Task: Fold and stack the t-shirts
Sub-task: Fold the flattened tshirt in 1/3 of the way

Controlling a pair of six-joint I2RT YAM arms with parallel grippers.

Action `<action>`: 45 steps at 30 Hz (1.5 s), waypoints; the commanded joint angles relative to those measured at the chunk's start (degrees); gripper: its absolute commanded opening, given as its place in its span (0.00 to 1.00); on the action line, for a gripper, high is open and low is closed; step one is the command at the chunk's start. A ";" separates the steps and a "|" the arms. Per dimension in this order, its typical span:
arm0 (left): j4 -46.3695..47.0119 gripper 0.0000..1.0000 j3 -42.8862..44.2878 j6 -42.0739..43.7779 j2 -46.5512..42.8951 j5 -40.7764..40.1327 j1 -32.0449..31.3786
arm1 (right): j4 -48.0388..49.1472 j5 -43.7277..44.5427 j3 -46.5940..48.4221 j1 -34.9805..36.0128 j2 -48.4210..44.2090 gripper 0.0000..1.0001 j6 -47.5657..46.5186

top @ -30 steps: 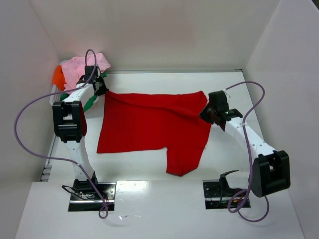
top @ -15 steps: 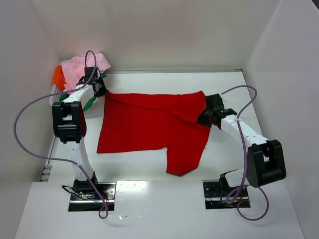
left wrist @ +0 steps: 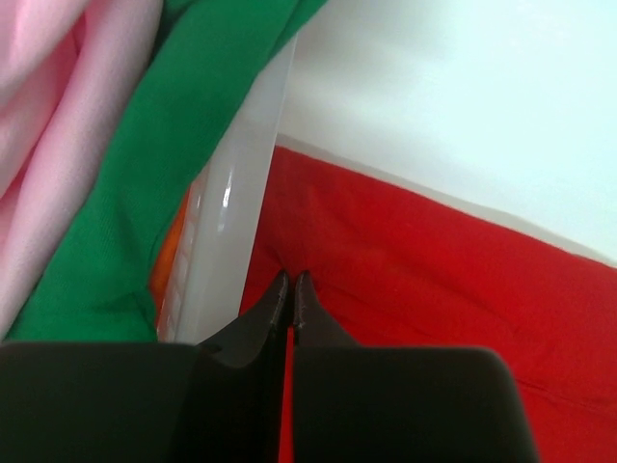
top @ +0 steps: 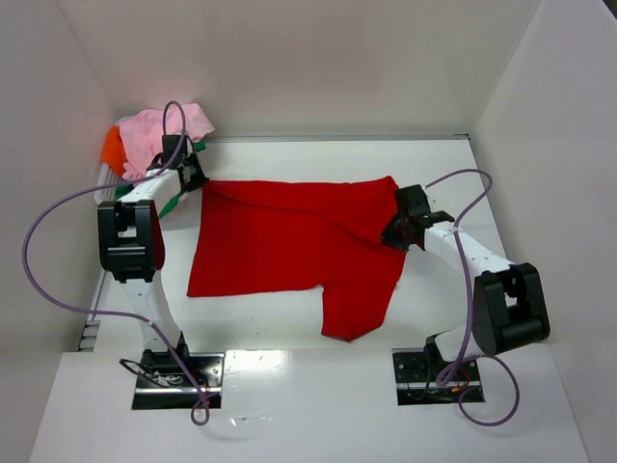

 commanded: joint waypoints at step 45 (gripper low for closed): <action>-8.86 0.00 -15.13 -2.66 -12.54 -0.76 -1.39 | -5.25 7.38 3.66 -9.01 -6.87 0.00 -4.53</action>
